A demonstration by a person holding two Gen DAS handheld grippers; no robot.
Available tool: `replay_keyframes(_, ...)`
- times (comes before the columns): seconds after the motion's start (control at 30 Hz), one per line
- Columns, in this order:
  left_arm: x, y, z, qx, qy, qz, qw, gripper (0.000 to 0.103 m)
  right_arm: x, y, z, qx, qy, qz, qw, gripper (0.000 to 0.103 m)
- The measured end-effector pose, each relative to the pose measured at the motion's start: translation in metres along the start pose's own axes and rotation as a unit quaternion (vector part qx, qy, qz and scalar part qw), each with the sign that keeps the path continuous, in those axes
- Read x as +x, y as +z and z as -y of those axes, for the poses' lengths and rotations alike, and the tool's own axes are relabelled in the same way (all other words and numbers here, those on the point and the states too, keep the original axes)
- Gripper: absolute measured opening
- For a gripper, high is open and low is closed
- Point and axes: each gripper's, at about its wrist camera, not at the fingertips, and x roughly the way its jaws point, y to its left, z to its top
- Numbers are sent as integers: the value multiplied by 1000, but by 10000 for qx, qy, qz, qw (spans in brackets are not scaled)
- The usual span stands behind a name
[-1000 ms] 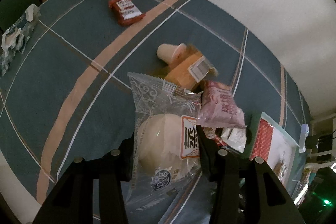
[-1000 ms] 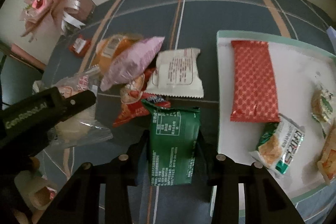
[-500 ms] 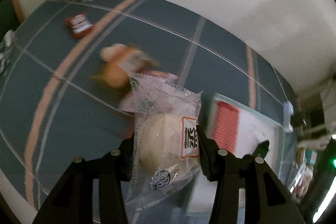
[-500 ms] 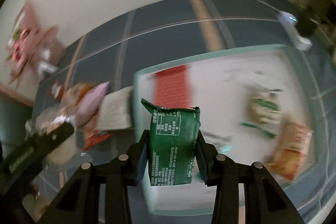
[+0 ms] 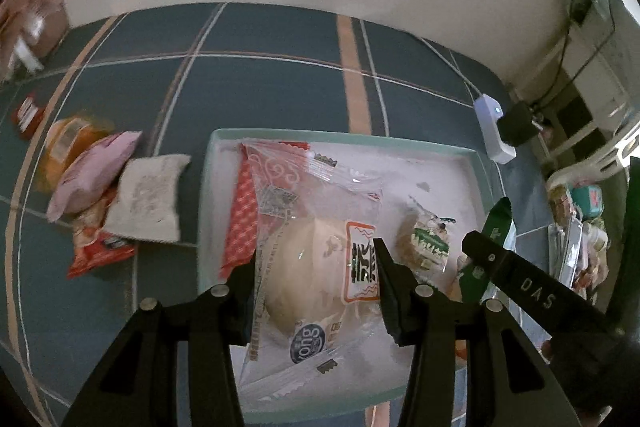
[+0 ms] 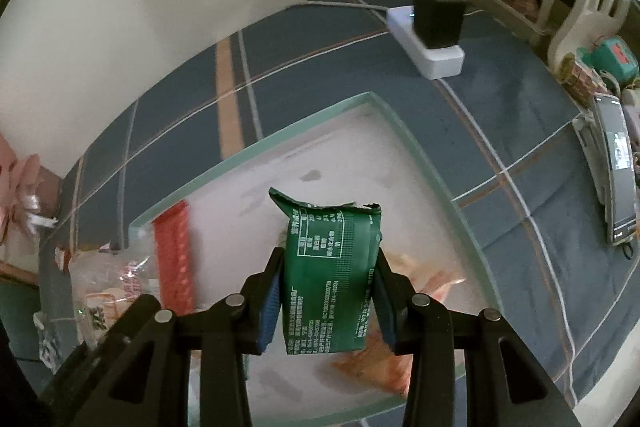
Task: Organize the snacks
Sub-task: 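Carry both items over the white tray and open both grippers to drop them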
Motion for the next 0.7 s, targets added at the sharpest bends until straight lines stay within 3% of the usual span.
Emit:
replay_keyframes(0.33,20,6,15,236,-7,290,9993,50,13,4,17,108,-4,207,9997,44)
replay_keyframes(0.43,20,7,15,232,4,291,9993,60,12,4,14,71,18,233,9997,44)
replay_keyframes(0.6,12,9,13,146,-3,278,9995,64,11,4,9,17,-20,154,9999,44)
replay_keyframes(0.7,11,9,7,56,237,70,9997,78,12,2,6,5,-126,16,9999,51)
